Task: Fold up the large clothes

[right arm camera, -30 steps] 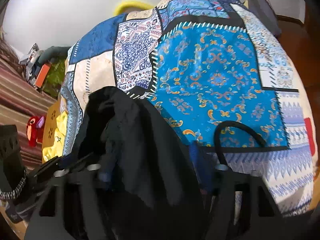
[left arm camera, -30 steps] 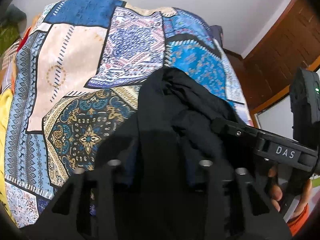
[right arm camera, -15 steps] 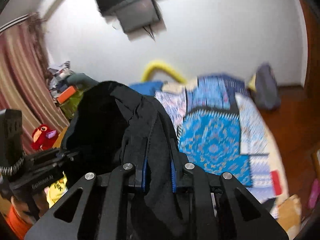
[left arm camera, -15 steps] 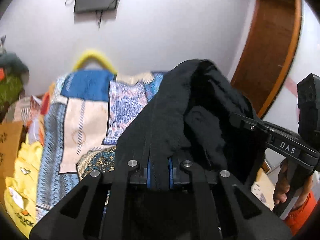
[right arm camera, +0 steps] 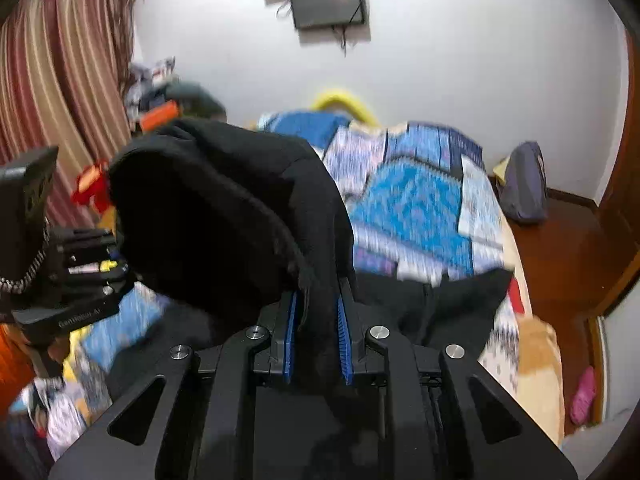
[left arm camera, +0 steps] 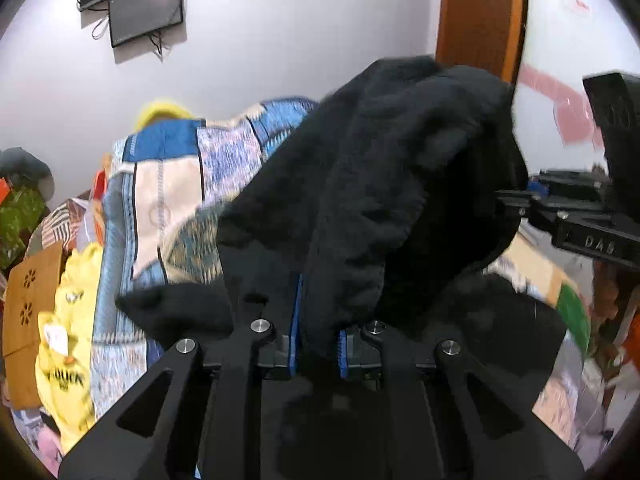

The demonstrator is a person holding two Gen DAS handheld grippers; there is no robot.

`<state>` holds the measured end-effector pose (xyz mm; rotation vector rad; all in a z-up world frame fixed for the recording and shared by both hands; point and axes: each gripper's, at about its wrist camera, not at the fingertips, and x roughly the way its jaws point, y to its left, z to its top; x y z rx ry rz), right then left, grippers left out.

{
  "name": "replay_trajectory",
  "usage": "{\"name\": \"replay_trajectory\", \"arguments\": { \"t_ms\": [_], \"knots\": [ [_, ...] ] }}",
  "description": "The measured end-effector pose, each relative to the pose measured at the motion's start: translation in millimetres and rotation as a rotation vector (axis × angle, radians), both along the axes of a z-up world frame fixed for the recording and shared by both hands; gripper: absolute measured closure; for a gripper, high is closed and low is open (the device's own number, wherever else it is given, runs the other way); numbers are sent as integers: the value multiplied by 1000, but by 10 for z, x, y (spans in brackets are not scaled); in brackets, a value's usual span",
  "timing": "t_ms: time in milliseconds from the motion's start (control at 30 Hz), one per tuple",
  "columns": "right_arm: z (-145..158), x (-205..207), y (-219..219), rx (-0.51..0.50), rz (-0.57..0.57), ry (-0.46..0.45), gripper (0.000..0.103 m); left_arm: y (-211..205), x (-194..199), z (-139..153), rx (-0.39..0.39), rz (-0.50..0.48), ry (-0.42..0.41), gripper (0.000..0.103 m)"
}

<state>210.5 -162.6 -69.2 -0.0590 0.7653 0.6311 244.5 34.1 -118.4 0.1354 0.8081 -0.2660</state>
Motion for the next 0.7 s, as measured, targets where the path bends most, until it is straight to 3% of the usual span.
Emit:
{"name": "replay_trajectory", "arguments": {
  "t_ms": [200,233,467,700],
  "knots": [
    [-360,-299,-66,-52,22,112,84,-123,-417,-460,98,-2,78,79],
    [-424,-359,-80,-69,21,132,83,-134,-482,-523,103,5,94,73],
    [-737,-633,-247,-186,18,229,62,122,-850,-790,16,82,205,49],
    [-825,-685,-512,-191,-16,285,57,610,-1006,-811,4,239,226,49]
  ]
}}
